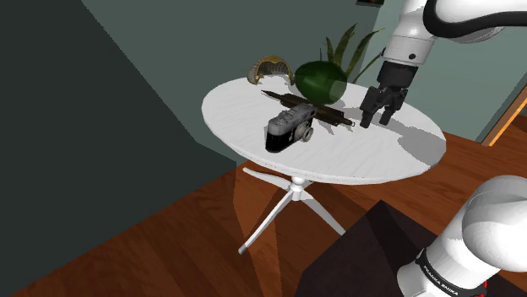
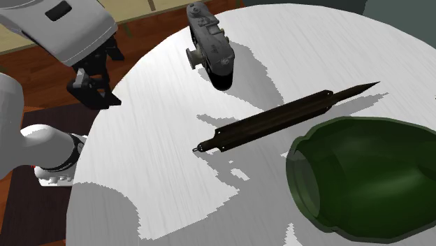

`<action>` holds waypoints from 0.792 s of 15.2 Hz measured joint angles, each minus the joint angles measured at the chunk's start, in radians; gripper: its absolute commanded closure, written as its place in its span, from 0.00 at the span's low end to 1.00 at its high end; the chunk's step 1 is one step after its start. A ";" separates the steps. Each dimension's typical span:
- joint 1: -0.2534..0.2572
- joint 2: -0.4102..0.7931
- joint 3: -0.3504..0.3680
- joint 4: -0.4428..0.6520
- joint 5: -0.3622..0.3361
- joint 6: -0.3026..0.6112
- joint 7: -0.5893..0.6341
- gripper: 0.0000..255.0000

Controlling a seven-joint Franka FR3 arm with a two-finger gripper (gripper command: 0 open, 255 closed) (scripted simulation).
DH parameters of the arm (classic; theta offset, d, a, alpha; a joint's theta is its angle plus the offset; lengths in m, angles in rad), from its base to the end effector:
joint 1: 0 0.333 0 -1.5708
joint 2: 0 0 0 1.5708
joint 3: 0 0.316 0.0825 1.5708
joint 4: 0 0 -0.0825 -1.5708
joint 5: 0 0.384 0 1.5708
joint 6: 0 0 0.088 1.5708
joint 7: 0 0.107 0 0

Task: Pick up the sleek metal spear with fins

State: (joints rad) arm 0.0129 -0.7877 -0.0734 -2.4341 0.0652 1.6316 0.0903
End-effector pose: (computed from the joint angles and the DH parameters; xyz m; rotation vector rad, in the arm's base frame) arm 0.3097 -0.0172 0.5592 -3.0181 0.2015 0.0292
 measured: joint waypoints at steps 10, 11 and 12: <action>0.013 0.302 -0.059 0.170 -0.050 0.136 -0.134 0.00; 0.016 0.343 -0.065 0.188 -0.053 0.160 -0.150 0.00; 0.018 0.381 -0.070 0.215 -0.055 0.172 -0.165 0.00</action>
State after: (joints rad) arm 0.0311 -0.4066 -0.1434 -2.2189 0.0101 1.8039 -0.0746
